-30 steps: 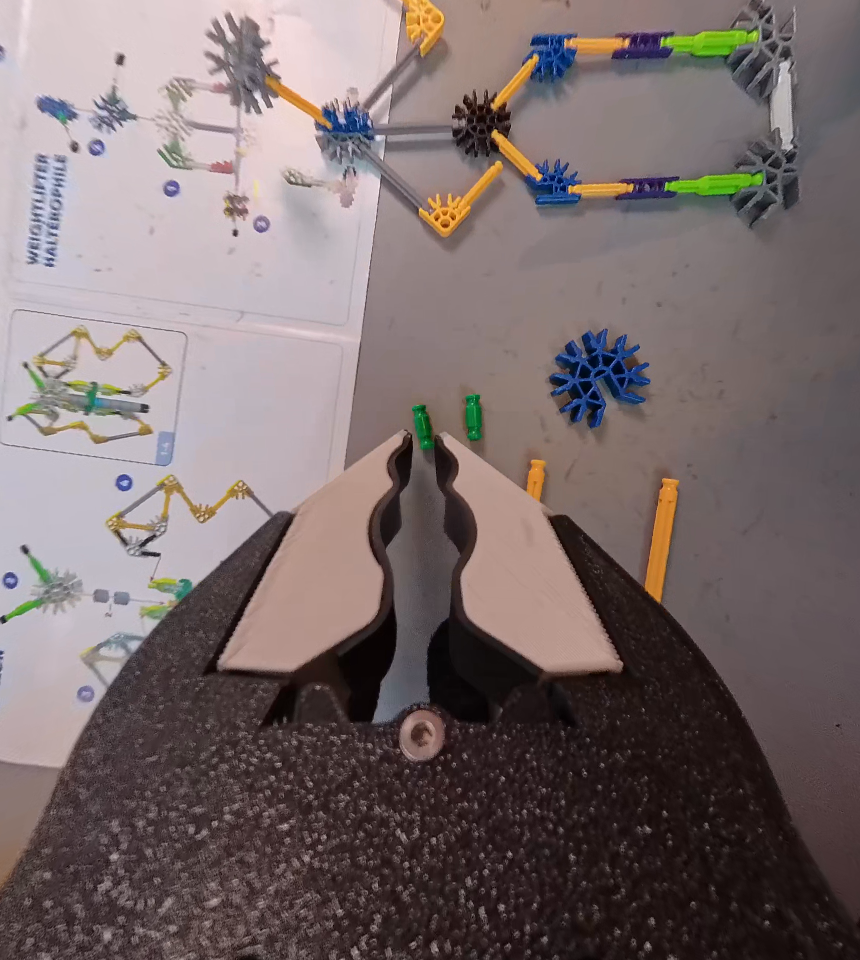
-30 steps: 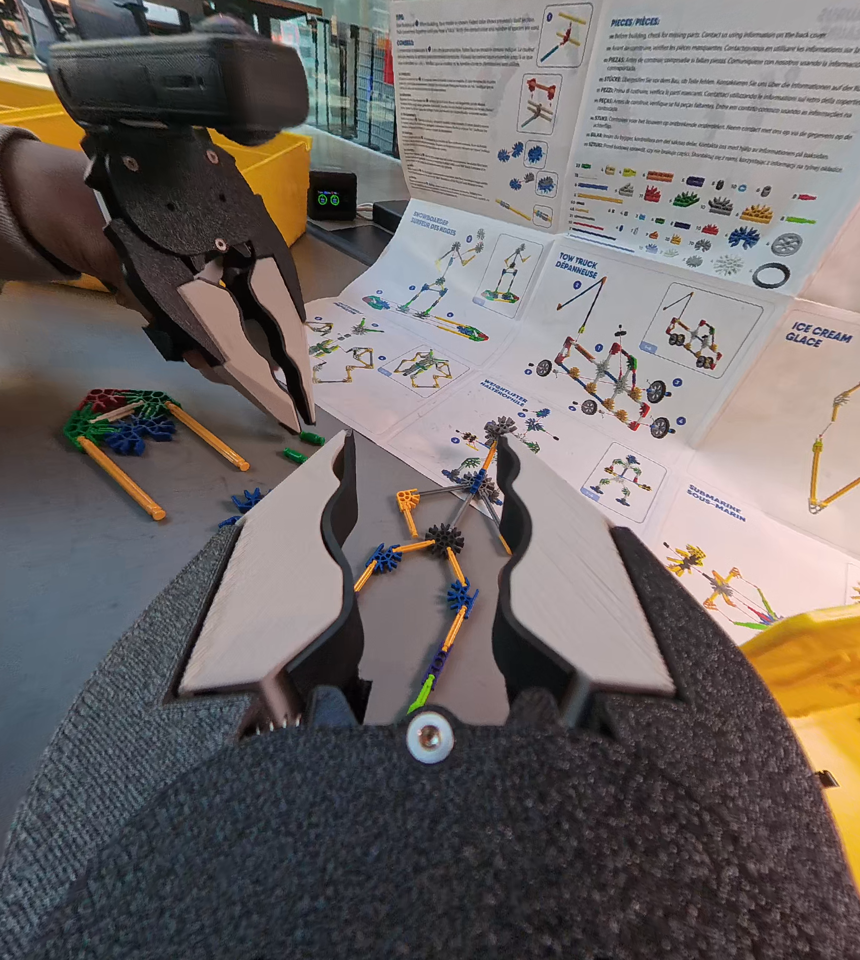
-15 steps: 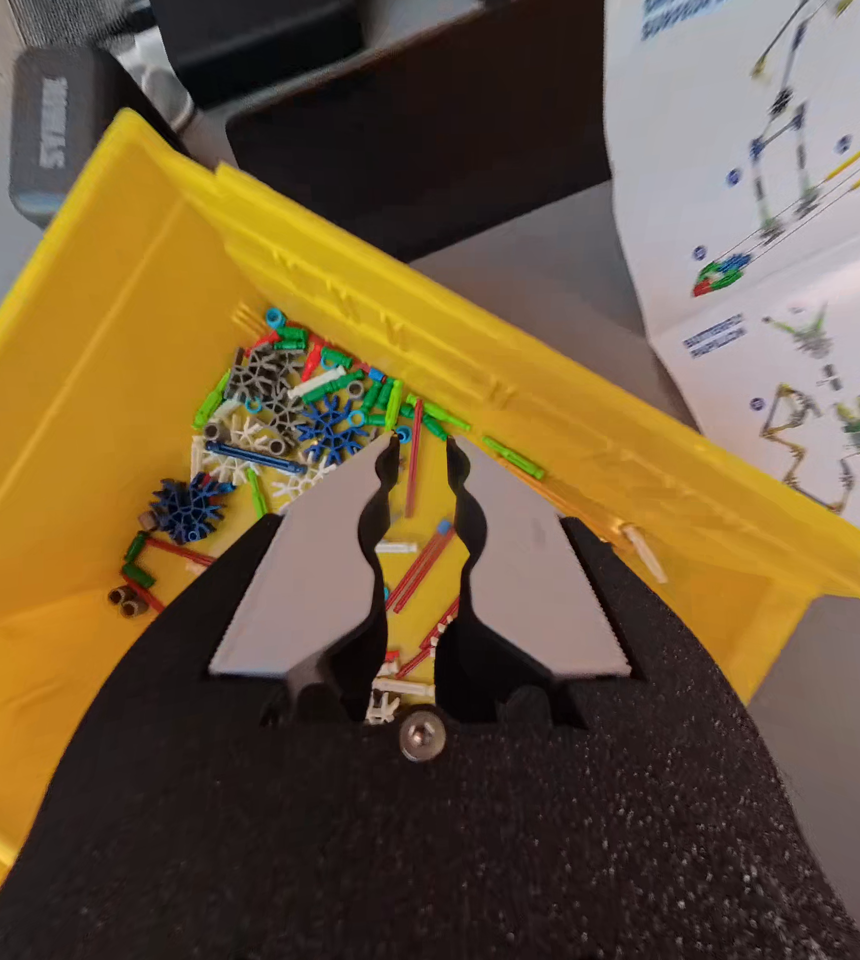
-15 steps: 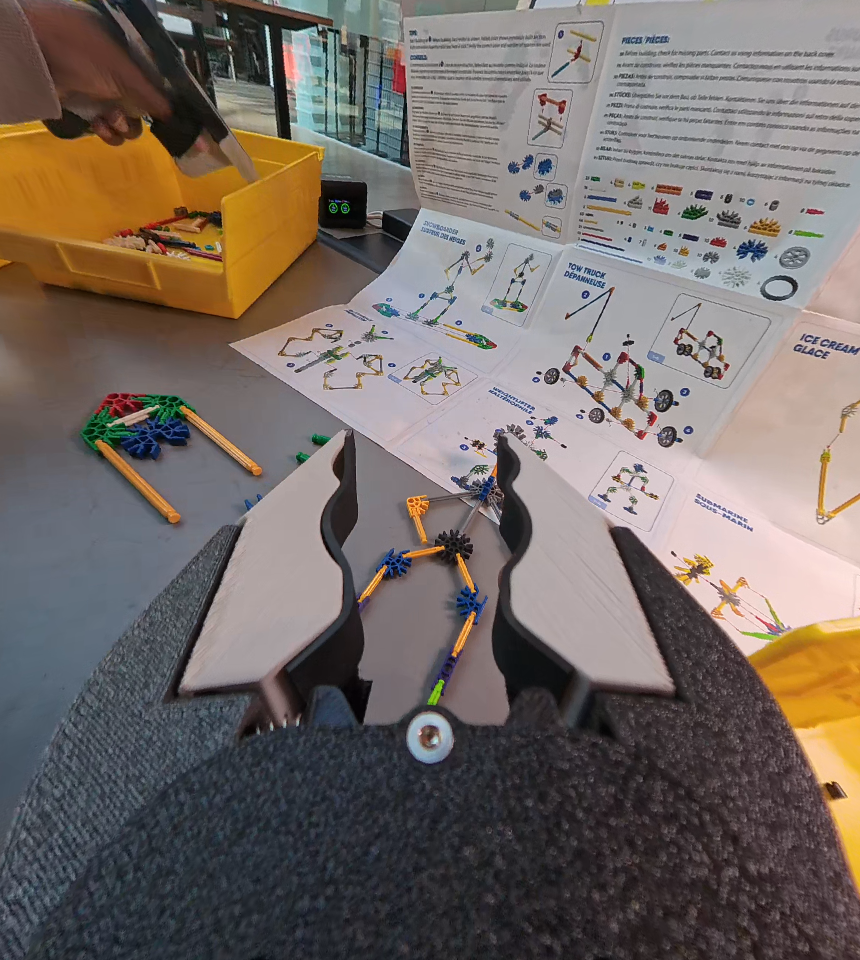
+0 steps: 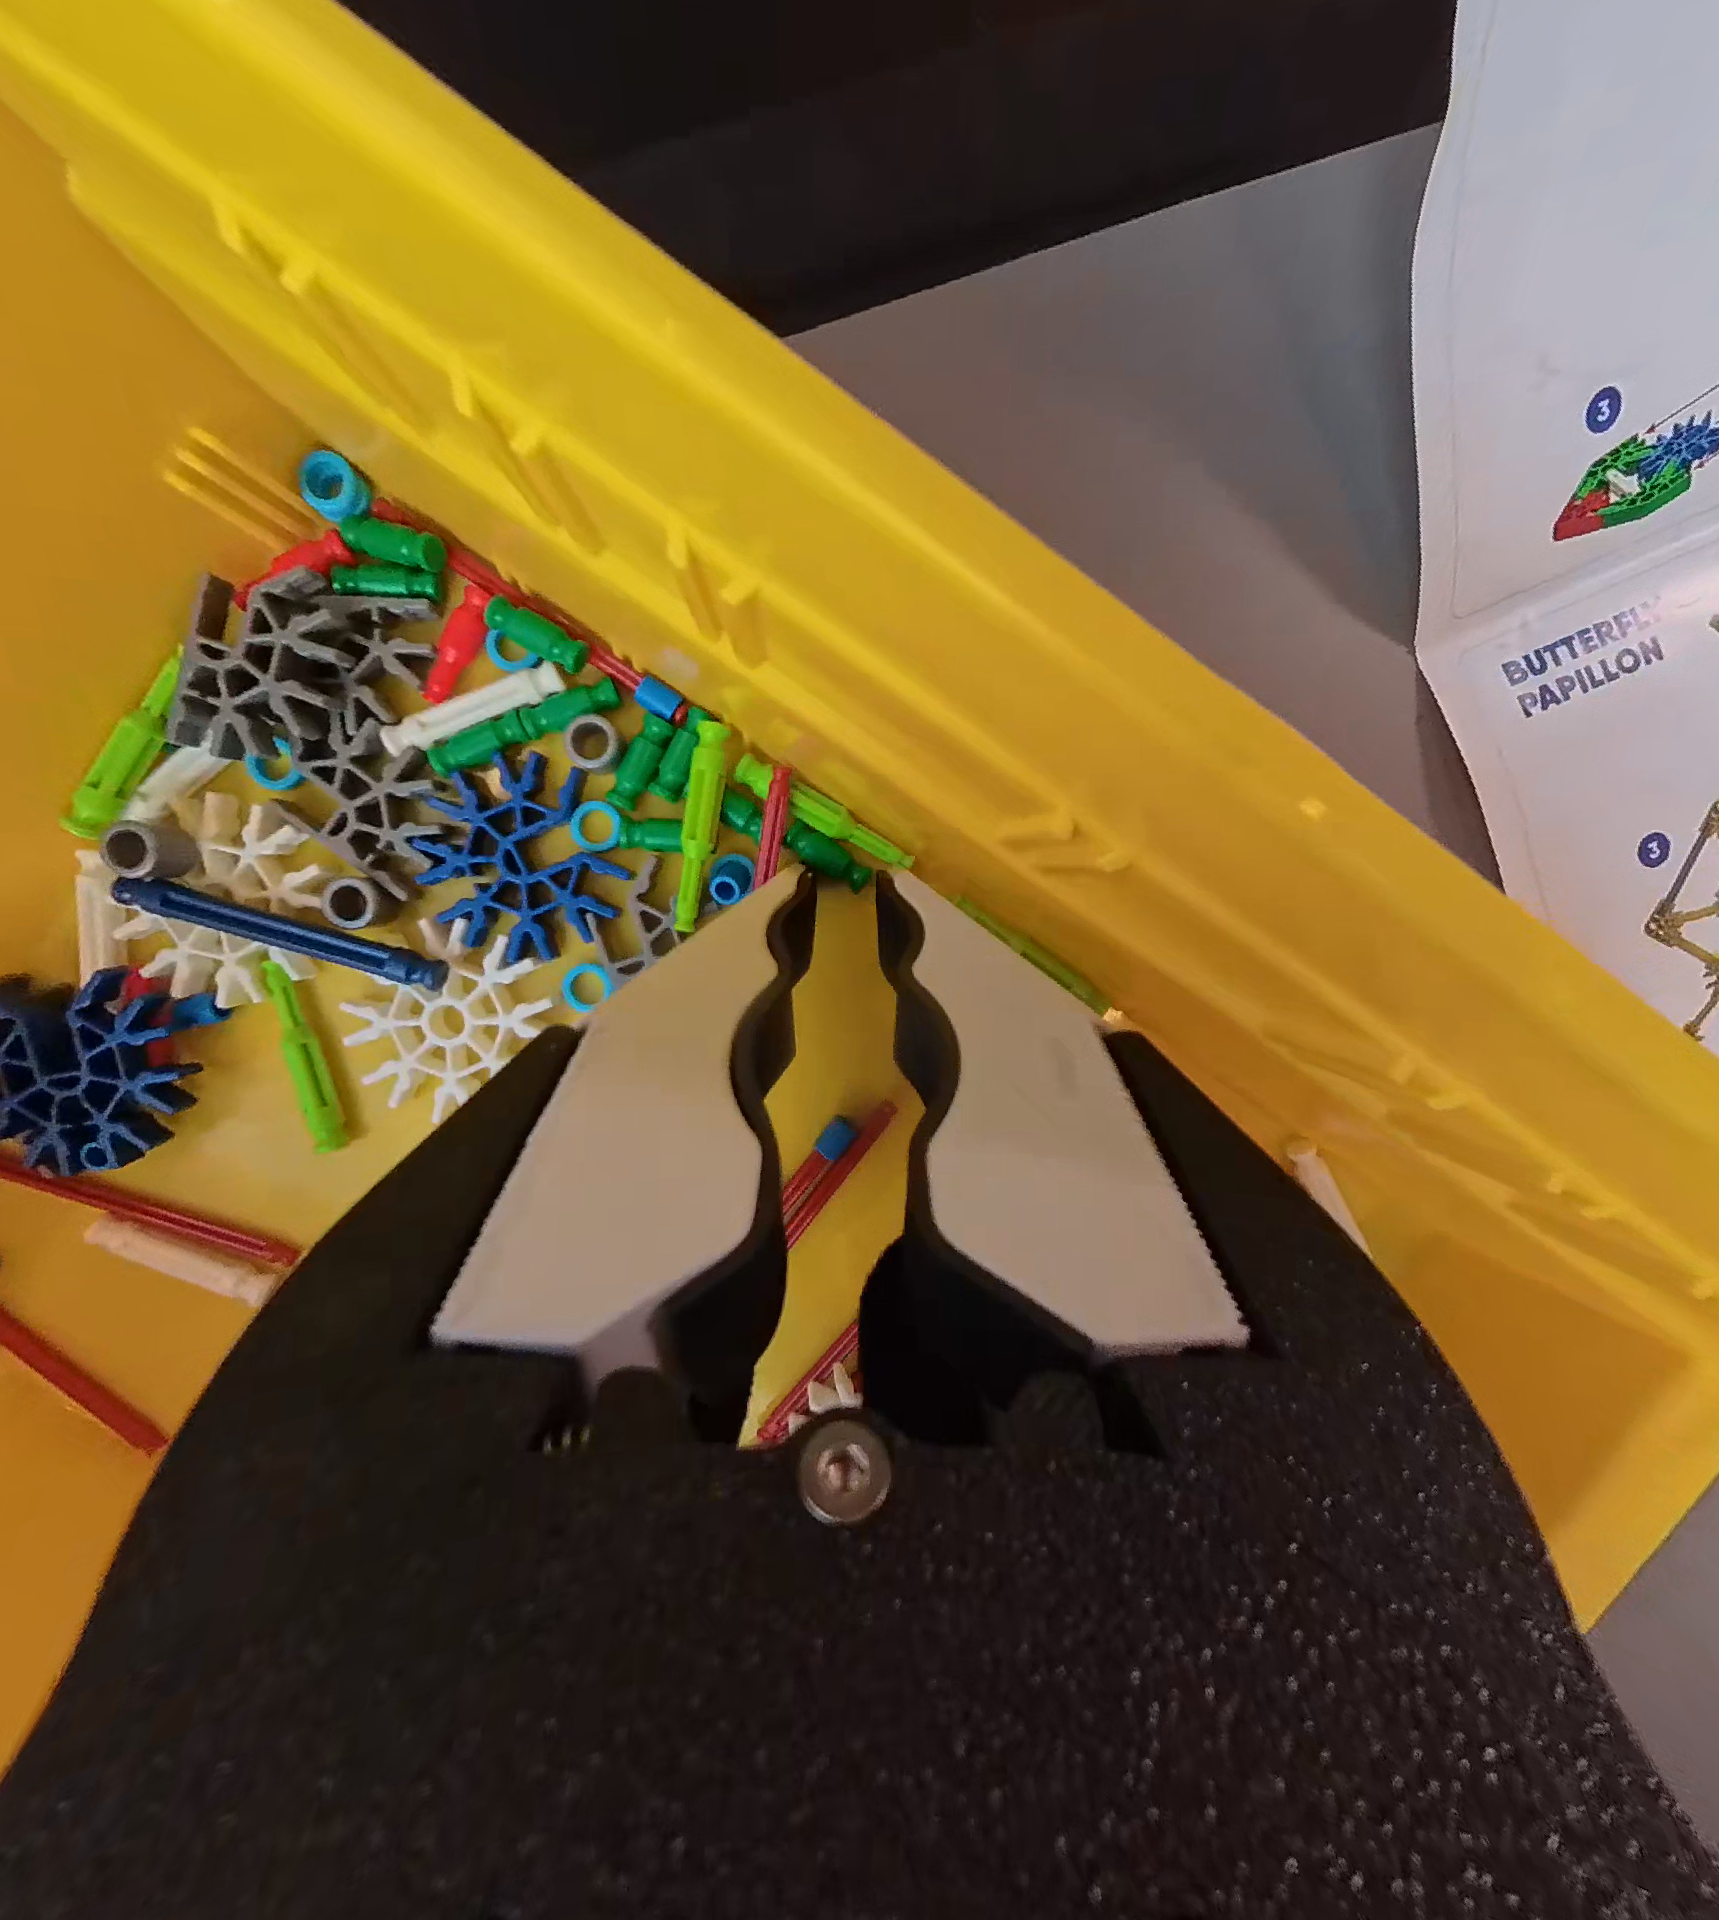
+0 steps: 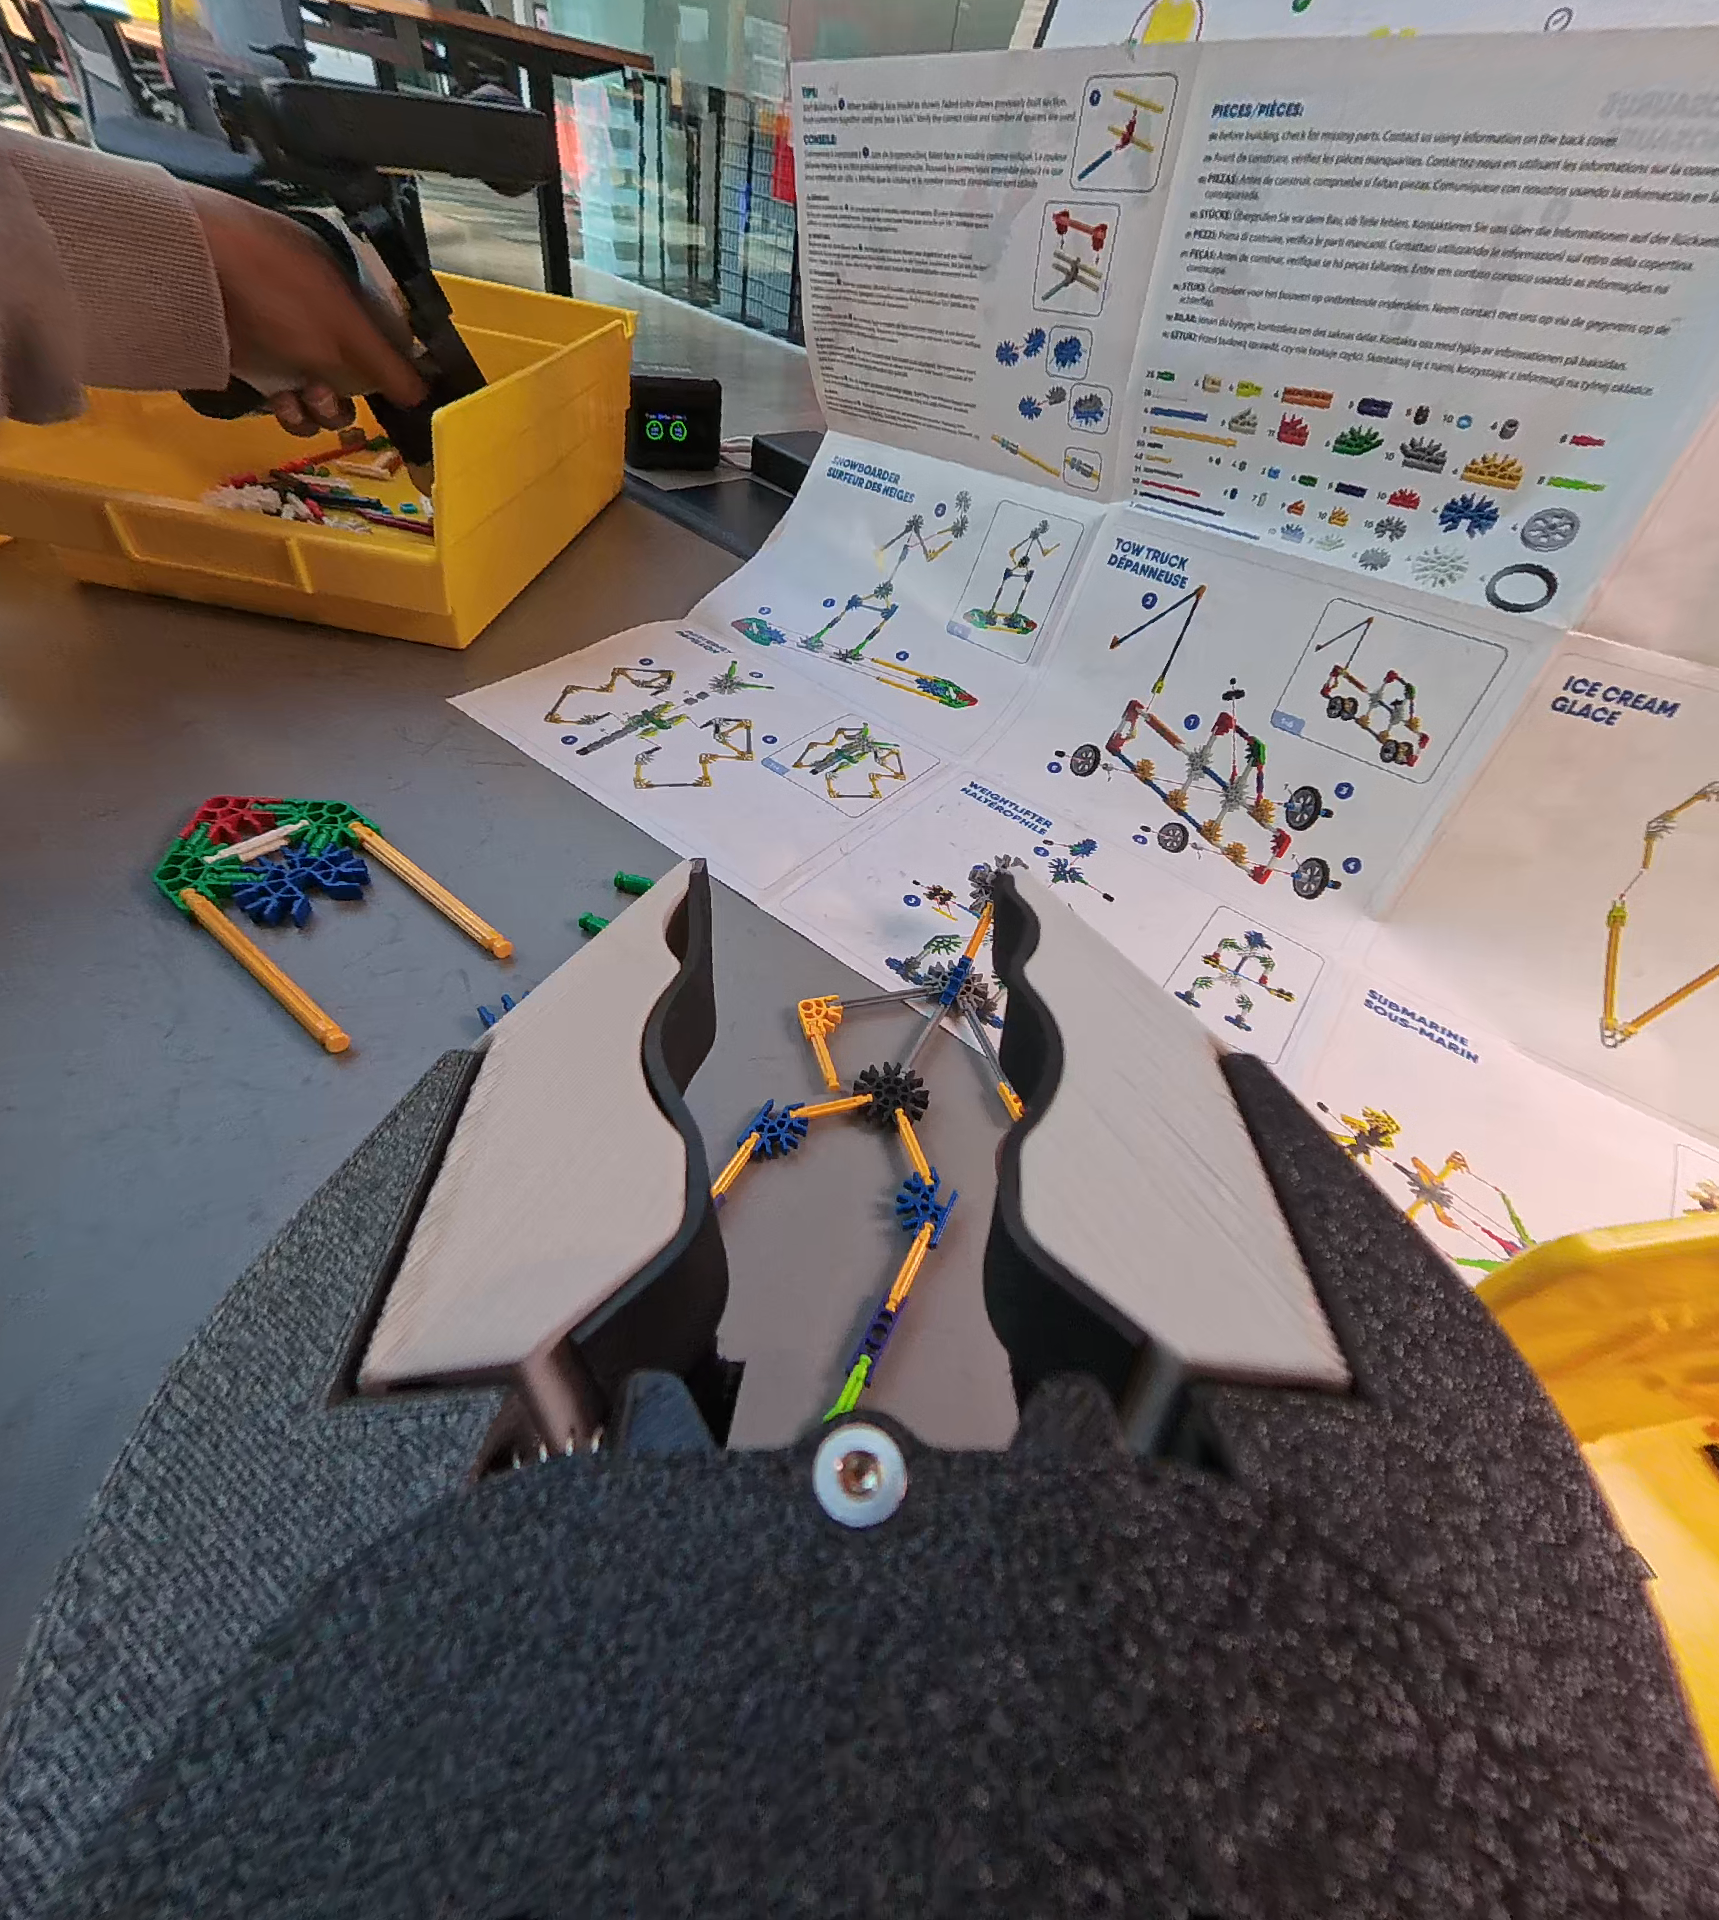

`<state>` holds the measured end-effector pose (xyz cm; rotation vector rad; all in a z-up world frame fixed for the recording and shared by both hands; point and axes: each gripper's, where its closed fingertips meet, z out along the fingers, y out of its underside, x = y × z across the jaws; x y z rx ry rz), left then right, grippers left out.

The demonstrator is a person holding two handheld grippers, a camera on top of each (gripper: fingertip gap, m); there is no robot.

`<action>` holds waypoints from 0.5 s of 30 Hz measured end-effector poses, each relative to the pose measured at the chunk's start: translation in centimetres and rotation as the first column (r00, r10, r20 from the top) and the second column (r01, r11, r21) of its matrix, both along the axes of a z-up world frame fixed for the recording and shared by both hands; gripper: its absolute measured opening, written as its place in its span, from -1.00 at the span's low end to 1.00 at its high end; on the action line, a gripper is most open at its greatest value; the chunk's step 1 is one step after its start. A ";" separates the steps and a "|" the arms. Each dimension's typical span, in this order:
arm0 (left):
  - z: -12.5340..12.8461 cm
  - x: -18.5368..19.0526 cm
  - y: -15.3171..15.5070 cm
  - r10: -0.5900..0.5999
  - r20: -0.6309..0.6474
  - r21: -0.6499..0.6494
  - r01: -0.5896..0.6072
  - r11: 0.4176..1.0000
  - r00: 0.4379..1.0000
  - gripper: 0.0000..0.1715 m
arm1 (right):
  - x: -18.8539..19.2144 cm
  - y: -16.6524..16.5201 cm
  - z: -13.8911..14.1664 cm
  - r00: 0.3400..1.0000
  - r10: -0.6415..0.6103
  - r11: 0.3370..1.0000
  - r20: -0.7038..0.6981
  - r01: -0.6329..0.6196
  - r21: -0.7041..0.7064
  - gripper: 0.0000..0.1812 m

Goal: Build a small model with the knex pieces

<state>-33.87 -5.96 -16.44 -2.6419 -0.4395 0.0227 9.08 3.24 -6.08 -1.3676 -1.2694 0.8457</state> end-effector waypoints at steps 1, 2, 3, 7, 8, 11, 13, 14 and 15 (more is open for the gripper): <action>0.0 -0.1 0.0 0.001 -0.003 -0.001 -0.001 1.000 1.000 -0.89 | 0.0 0.0 -0.1 1.000 0.000 1.000 0.002 0.000 -0.002 -0.42; 0.0 -0.2 0.1 0.002 -0.005 -0.002 -0.002 1.000 1.000 -0.89 | 0.0 0.0 -0.1 1.000 0.001 1.000 0.003 -0.001 -0.003 -0.42; 0.0 -0.2 0.1 0.001 -0.006 -0.001 -0.001 1.000 1.000 -0.90 | 0.0 0.0 -0.2 1.000 0.002 1.000 0.005 -0.002 -0.004 -0.42; -0.1 -0.5 0.1 -0.018 -0.032 -0.005 0.018 1.000 0.999 -0.99 | -0.1 -0.1 -0.3 1.000 0.004 1.000 0.011 -0.004 -0.002 -0.42; 0.0 -0.6 0.0 -0.023 -0.046 -0.007 0.023 1.000 0.999 -1.00 | -0.1 -0.1 -0.3 1.000 0.003 1.000 0.011 -0.003 -0.001 -0.42; 0.4 -0.5 -0.5 -0.041 -0.064 -0.006 0.041 0.999 0.997 -1.00 | -0.1 0.0 -0.2 1.000 0.002 1.000 0.006 -0.002 -0.004 -0.42; 0.7 -0.4 -1.0 -0.043 -0.065 -0.004 0.043 0.999 0.997 -1.00 | -0.1 -0.1 -0.2 1.000 0.004 1.000 0.006 -0.004 -0.006 -0.42; 0.9 -0.3 -1.2 -0.048 -0.067 -0.003 0.048 0.999 0.997 -1.00 | -0.1 -0.1 -0.2 1.000 0.005 1.000 0.007 -0.005 -0.004 -0.42; 1.1 -0.1 -1.4 -0.056 -0.070 0.002 0.056 0.998 0.996 -1.00 | -0.1 -0.2 -0.2 1.000 0.007 1.000 0.008 -0.007 -0.002 -0.42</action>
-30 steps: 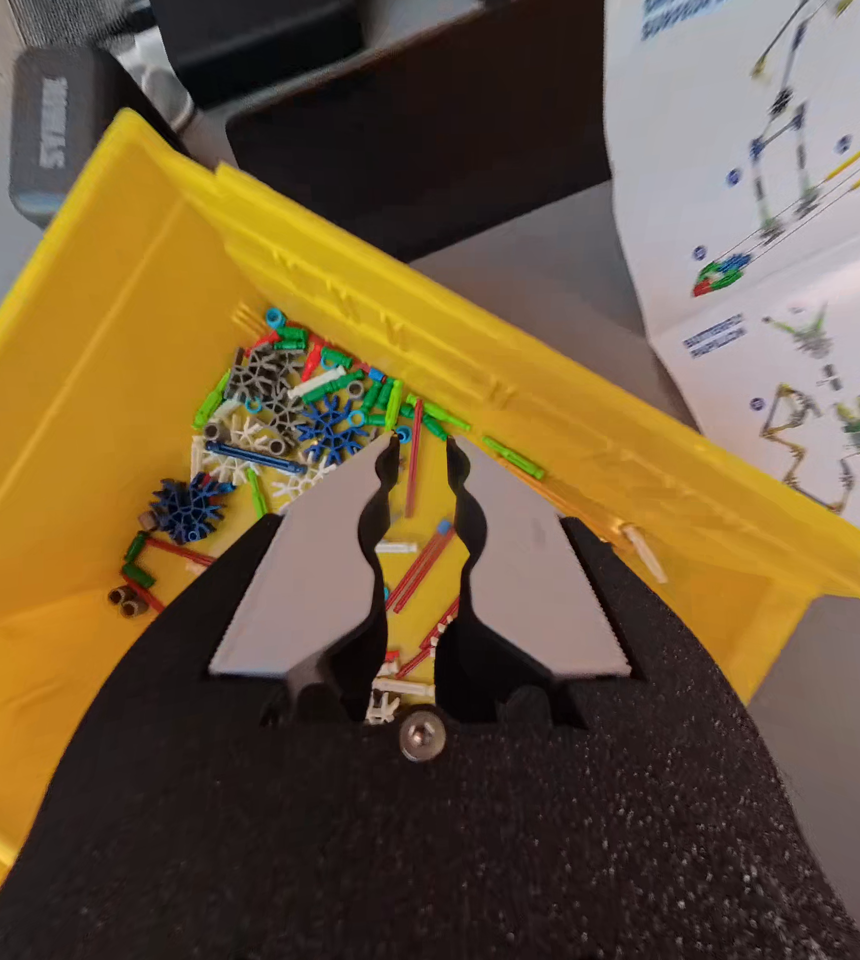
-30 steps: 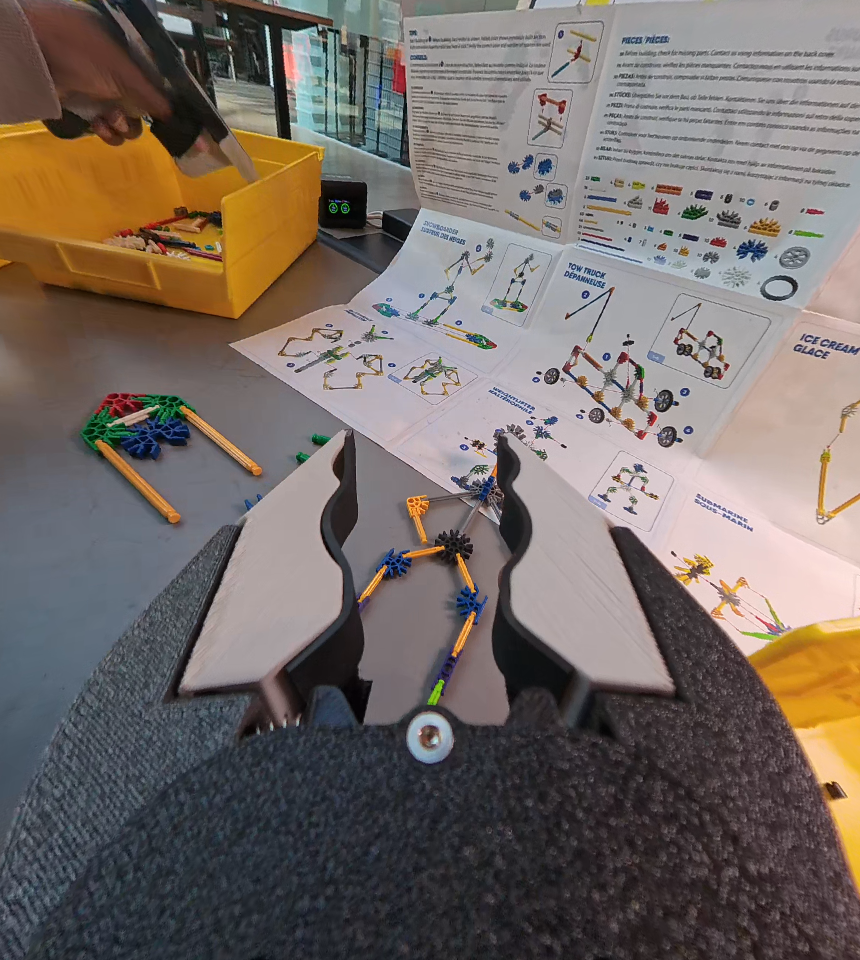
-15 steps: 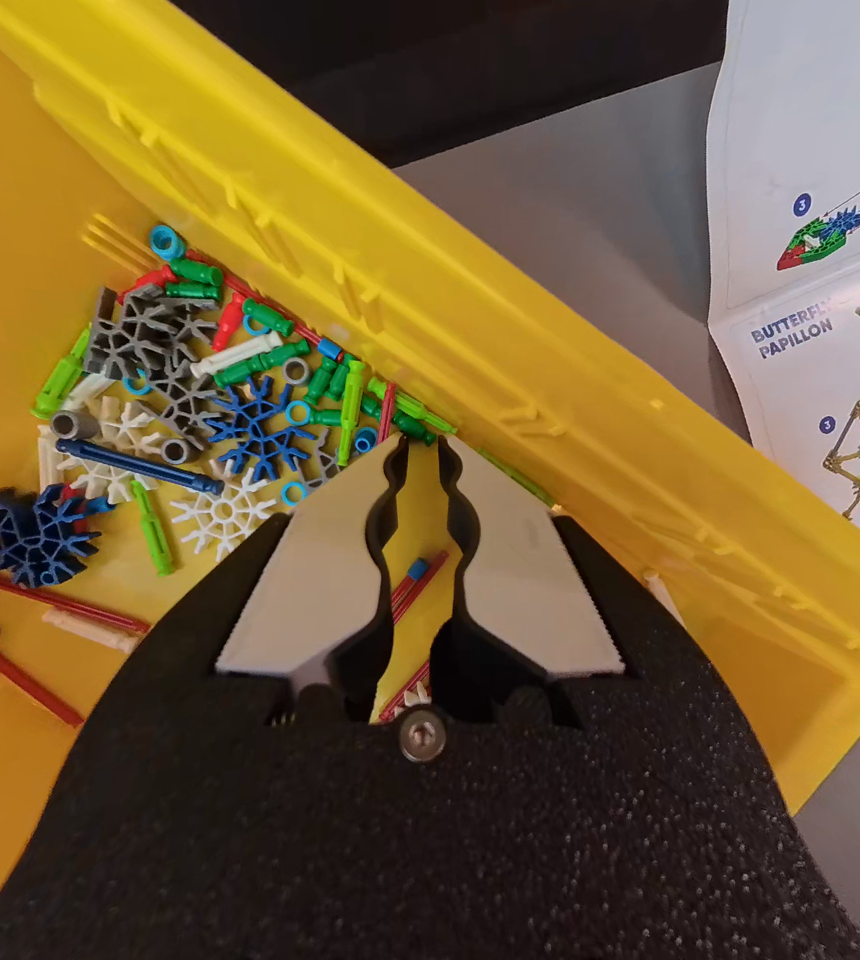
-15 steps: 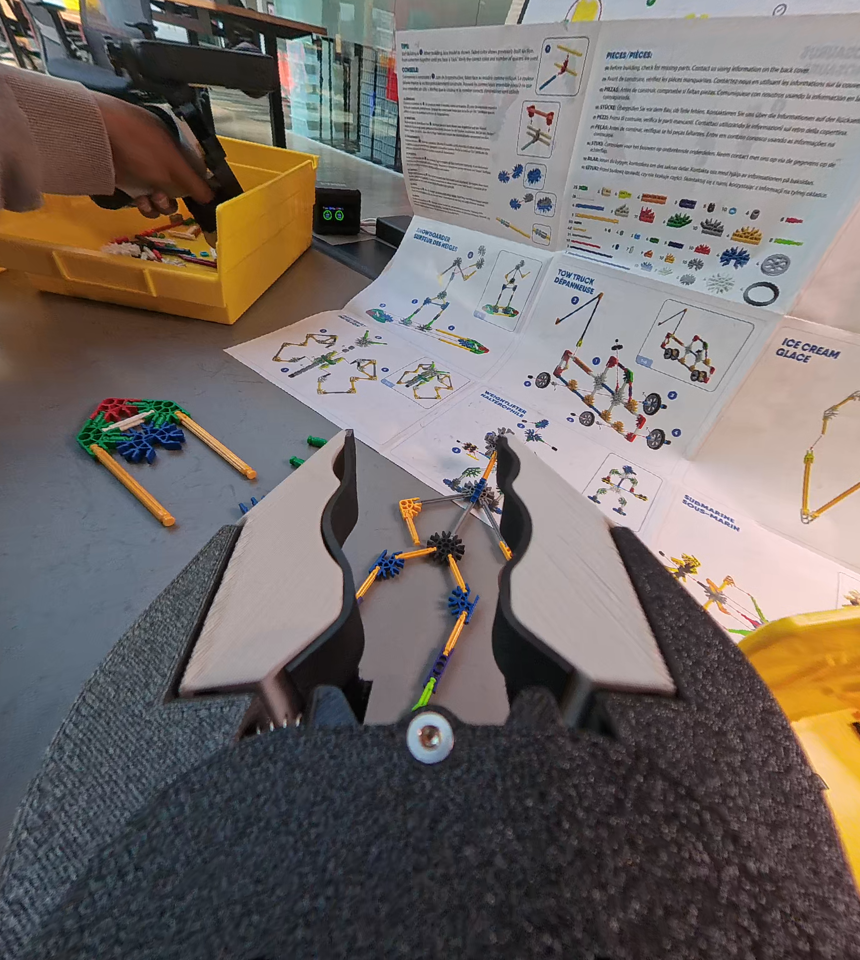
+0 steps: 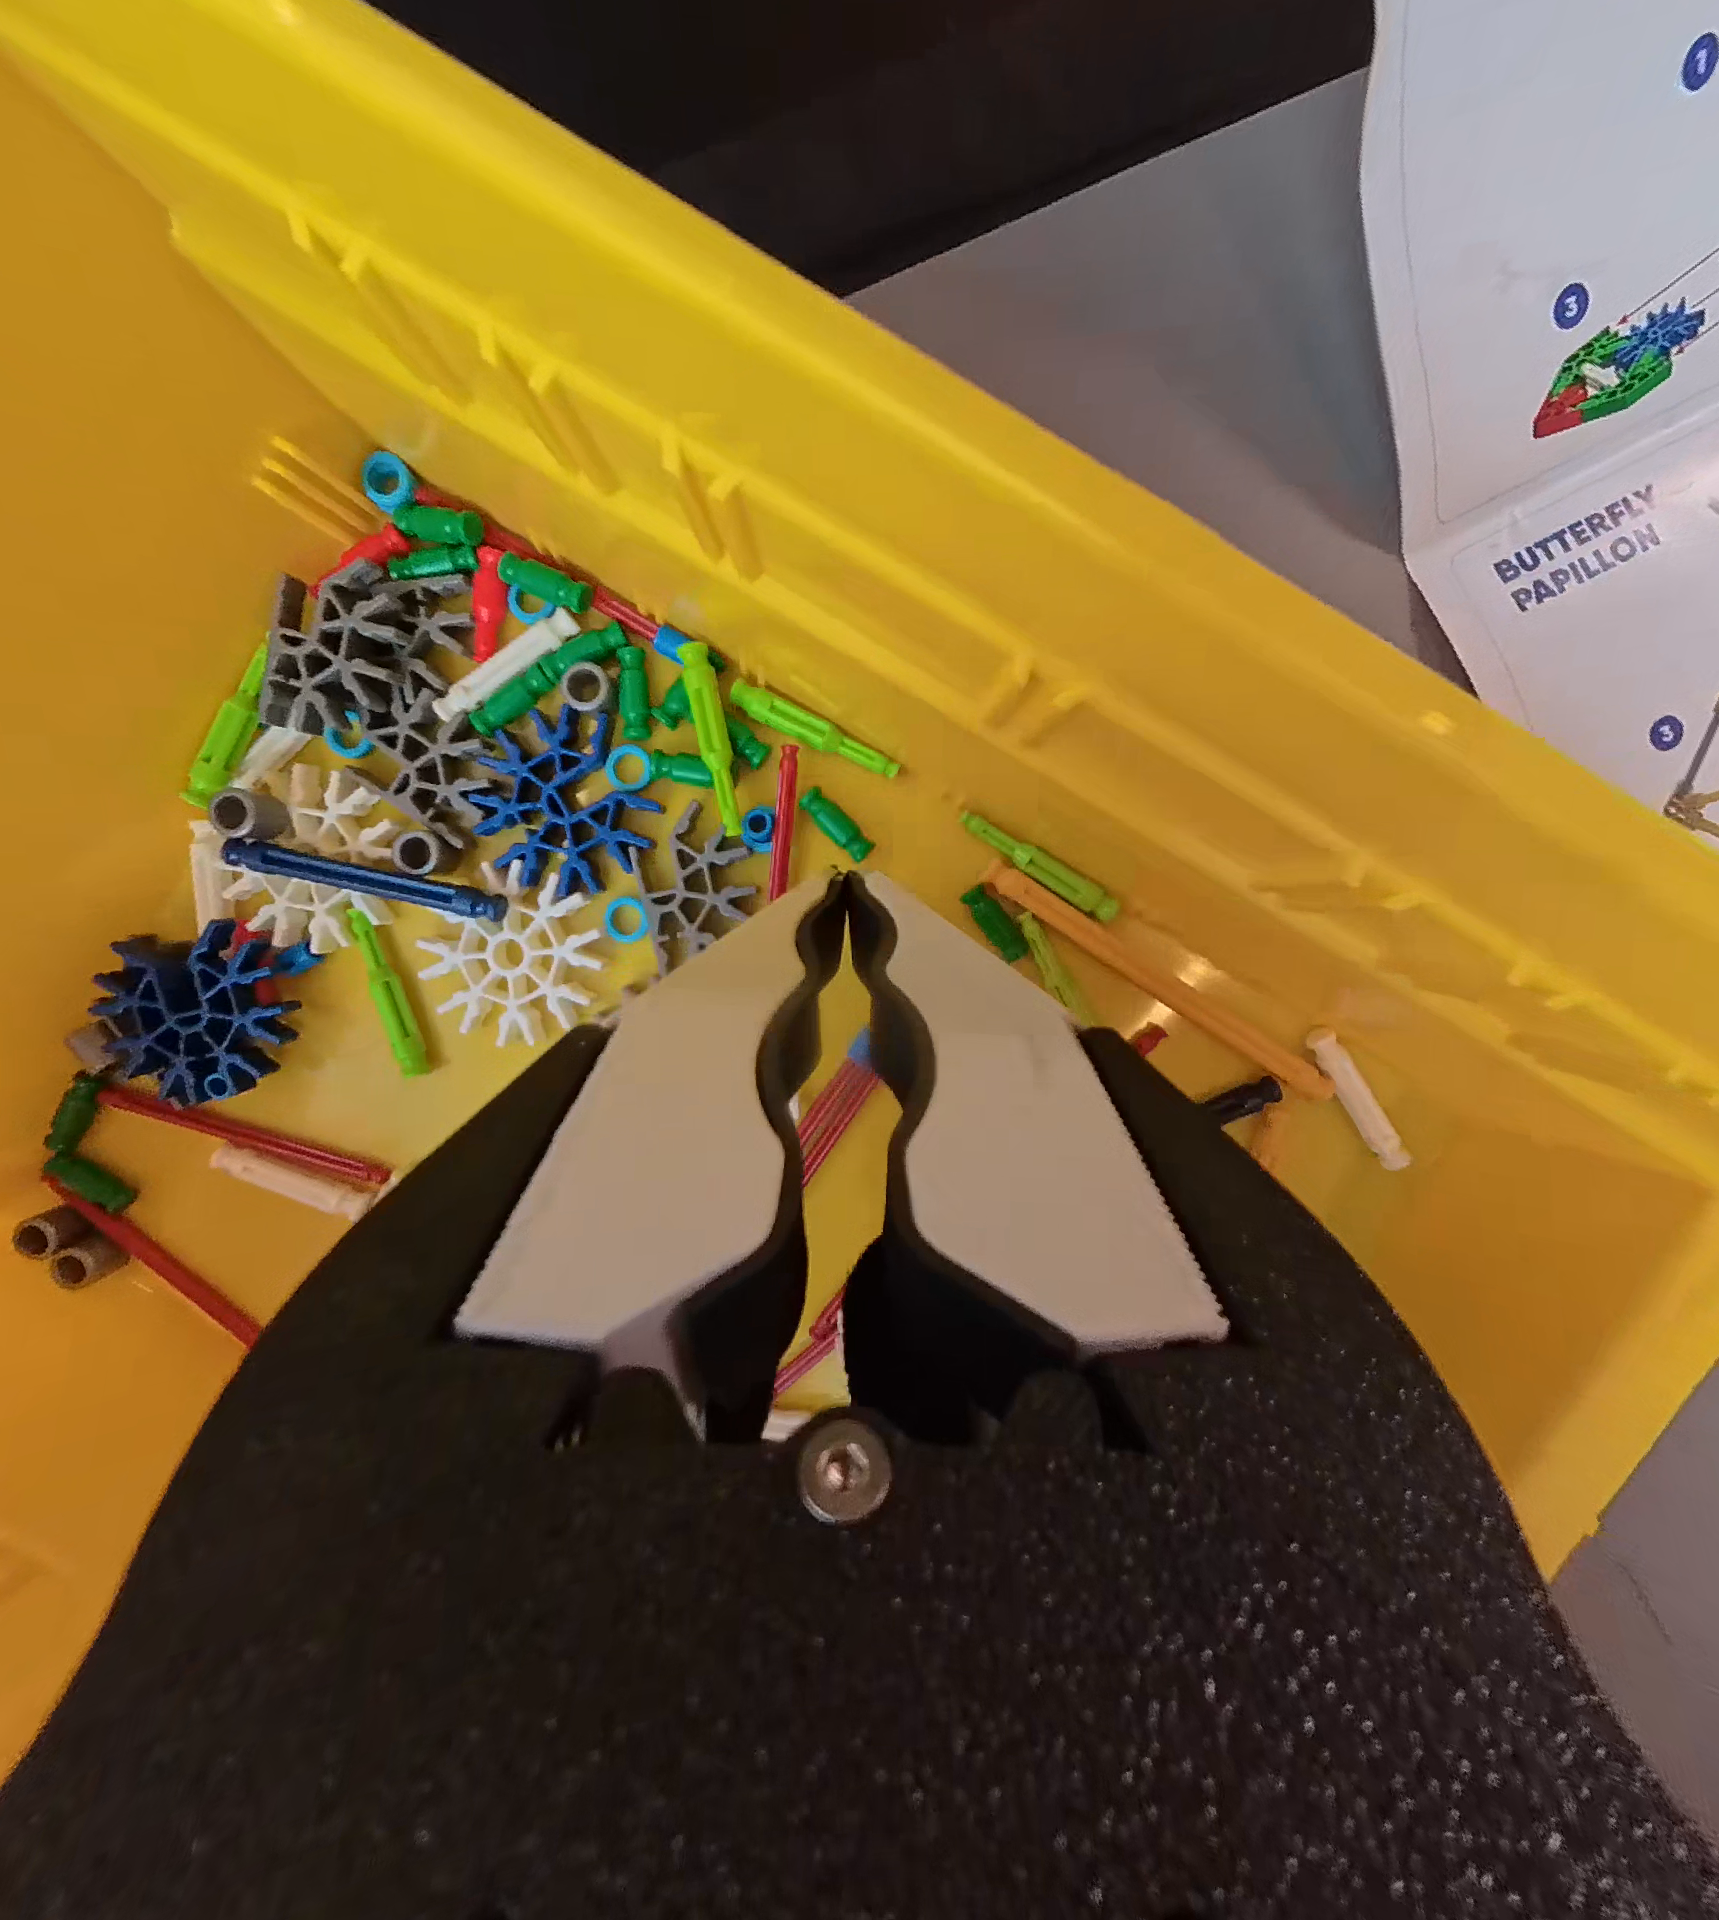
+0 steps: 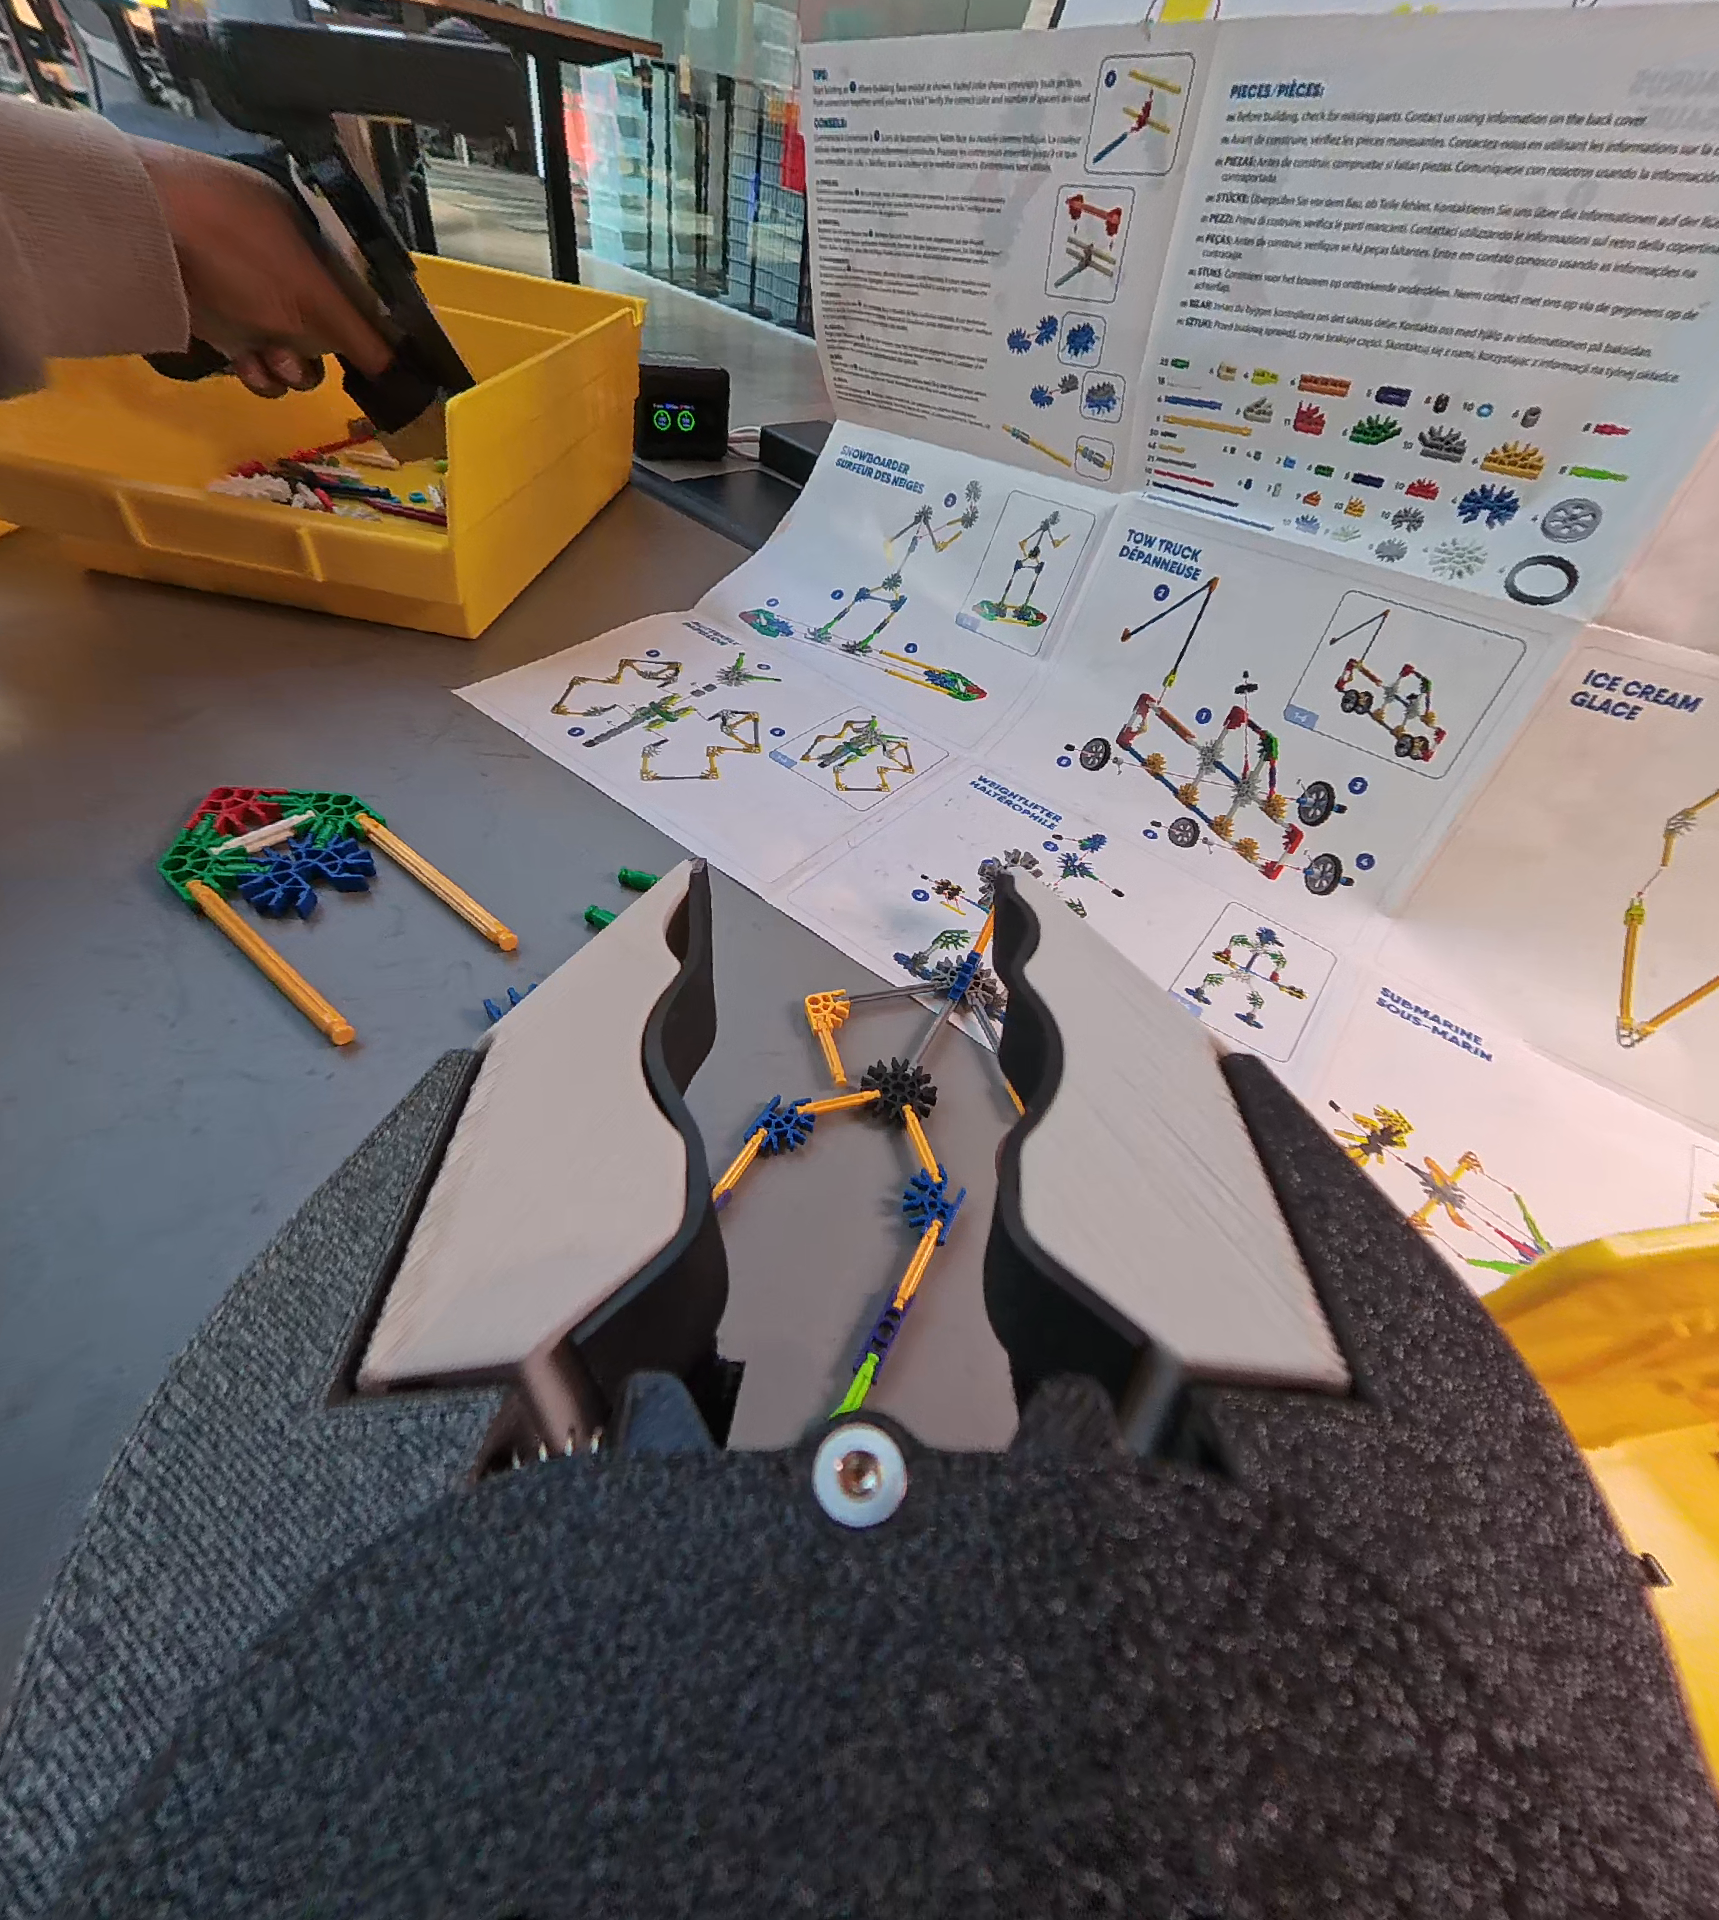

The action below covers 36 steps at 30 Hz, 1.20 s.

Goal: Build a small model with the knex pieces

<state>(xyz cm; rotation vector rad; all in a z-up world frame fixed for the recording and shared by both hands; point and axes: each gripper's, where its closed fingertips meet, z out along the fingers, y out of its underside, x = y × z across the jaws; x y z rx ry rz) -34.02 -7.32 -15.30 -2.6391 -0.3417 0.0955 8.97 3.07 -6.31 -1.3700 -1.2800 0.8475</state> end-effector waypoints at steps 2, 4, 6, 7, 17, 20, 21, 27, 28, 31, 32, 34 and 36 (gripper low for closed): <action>1.1 0.7 -0.1 -0.024 -0.008 0.027 0.025 0.999 1.000 -1.00 | 0.0 0.0 0.1 1.000 -0.001 1.000 0.000 0.001 0.007 -0.42; 3.0 1.8 0.0 -0.065 -0.035 0.076 0.067 0.995 0.997 -1.00 | 0.1 0.0 0.2 1.000 -0.005 1.000 -0.003 0.005 0.010 -0.42; 4.8 3.1 -0.1 -0.100 -0.066 0.116 0.107 0.988 0.993 -1.00 | 0.1 0.2 0.2 1.000 -0.008 1.000 -0.006 0.008 0.006 -0.42; 5.3 3.6 -0.1 -0.109 -0.071 0.122 0.117 0.986 0.991 -1.00 | 0.1 0.1 0.2 1.000 -0.006 1.000 -0.006 0.006 0.001 -0.42; 0.3 2.9 0.2 -0.016 0.126 0.050 0.010 0.999 0.992 -0.88 | 0.1 0.0 0.3 1.000 -0.008 0.999 -0.001 0.008 0.031 -0.42; -0.2 3.0 0.0 -0.021 0.122 0.026 0.018 0.999 0.992 -0.89 | 0.2 0.1 0.3 1.000 -0.006 1.000 -0.006 0.006 0.015 -0.42; -0.4 3.1 -0.1 -0.026 0.118 0.018 0.024 1.000 0.993 -0.89 | 0.1 0.0 0.3 1.000 -0.004 1.000 -0.004 0.004 0.016 -0.42; -0.8 2.6 -0.7 -0.029 0.090 -0.006 0.029 1.000 0.996 -0.89 | 0.1 -0.1 0.2 1.000 -0.002 1.000 0.002 0.002 0.024 -0.42; -0.8 2.5 -0.8 -0.028 0.078 -0.013 0.029 1.000 0.997 -0.89 | 0.1 0.0 0.1 1.000 -0.003 1.000 0.003 0.003 0.023 -0.42; -0.3 2.3 -0.5 -0.029 0.054 0.004 0.028 1.000 0.998 -0.89 | 0.1 0.0 0.0 1.000 -0.006 1.000 0.006 0.006 0.022 -0.42; -0.2 2.4 -0.3 -0.030 0.055 0.017 0.029 0.999 0.998 -0.89 | 0.1 0.0 0.0 1.000 -0.006 1.000 0.007 0.005 0.021 -0.42; -0.4 2.7 -0.2 -0.038 0.059 0.010 0.037 0.999 0.998 -0.89 | 0.0 0.0 -0.1 1.000 -0.004 1.000 0.009 0.004 0.019 -0.42; -0.7 2.8 -0.1 -0.041 0.060 -0.002 0.041 0.999 0.997 -0.87 | 0.0 0.0 -0.1 1.000 -0.004 1.000 0.012 0.004 0.022 -0.42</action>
